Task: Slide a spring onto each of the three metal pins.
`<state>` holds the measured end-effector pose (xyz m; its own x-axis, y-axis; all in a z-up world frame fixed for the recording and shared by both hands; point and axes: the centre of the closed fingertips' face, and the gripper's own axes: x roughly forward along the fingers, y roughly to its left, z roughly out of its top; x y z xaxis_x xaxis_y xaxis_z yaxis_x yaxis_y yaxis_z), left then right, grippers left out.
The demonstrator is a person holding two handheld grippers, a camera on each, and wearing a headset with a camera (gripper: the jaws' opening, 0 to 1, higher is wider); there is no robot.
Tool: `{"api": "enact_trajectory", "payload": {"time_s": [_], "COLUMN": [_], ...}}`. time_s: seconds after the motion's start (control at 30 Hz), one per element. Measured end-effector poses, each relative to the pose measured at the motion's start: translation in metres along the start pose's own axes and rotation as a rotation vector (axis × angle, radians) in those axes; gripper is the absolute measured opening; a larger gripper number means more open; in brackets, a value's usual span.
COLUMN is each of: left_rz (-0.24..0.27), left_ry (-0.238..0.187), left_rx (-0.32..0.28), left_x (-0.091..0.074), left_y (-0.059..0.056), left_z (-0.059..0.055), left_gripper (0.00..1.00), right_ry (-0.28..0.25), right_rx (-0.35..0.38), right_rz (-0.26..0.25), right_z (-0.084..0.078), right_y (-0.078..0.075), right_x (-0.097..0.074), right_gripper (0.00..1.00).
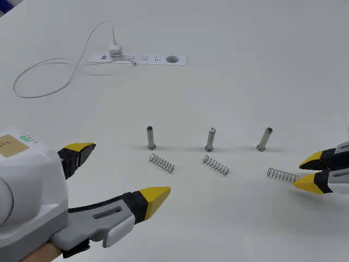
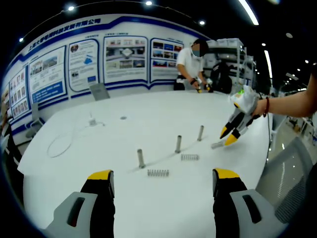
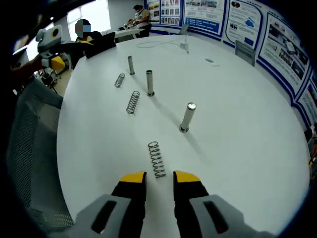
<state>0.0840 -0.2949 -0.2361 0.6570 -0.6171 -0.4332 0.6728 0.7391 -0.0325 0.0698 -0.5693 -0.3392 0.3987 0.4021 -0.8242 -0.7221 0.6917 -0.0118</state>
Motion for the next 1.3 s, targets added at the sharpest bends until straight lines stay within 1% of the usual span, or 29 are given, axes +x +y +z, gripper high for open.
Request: {"api": "enact_trajectory", "payload": {"time_s": [0.17,0.27,0.53,0.67,0.83,0.9,1.0,1.13,1.3], "left_rz": [0.000,-0.002,-0.011,-0.006,-0.009,-0.010,-0.012,-0.031,-0.052], "left_ry": [0.005,0.007,0.007,0.010,0.008,0.005,0.008,0.011,0.011], "left_rx": [-0.004,-0.002,0.000,0.003,0.003,0.002,0.009,0.013,0.022], "left_x": [0.000,0.000,0.001,0.001,0.001,0.001,0.001,0.001,0.004], "left_y": [0.000,0.000,-0.002,-0.001,-0.001,-0.001,-0.002,-0.005,-0.011], "left_z": [-0.002,-0.002,-0.002,-0.003,-0.002,-0.002,-0.003,-0.003,-0.004], "left_gripper": [0.83,0.82,0.80,0.80,0.80,0.78,0.77,0.74,0.72], "right_ry": [-0.023,-0.006,-0.010,-0.009,-0.004,-0.009,-0.021,-0.028,-0.055], "right_rx": [-0.002,-0.014,-0.014,-0.021,-0.030,-0.023,-0.032,-0.068,-0.110], "right_rz": [0.006,0.009,0.013,0.013,0.004,0.009,0.011,0.011,0.014], "right_z": [0.000,-0.003,-0.006,-0.005,-0.004,-0.002,0.005,0.015,0.030], "right_y": [-0.001,-0.001,0.000,0.001,0.001,0.003,0.006,0.010,0.016], "right_x": [0.005,0.008,0.010,0.011,0.011,0.010,0.007,0.003,-0.002], "right_gripper": [0.20,0.18,0.15,0.12,0.12,0.12,0.12,0.11,0.10]}}
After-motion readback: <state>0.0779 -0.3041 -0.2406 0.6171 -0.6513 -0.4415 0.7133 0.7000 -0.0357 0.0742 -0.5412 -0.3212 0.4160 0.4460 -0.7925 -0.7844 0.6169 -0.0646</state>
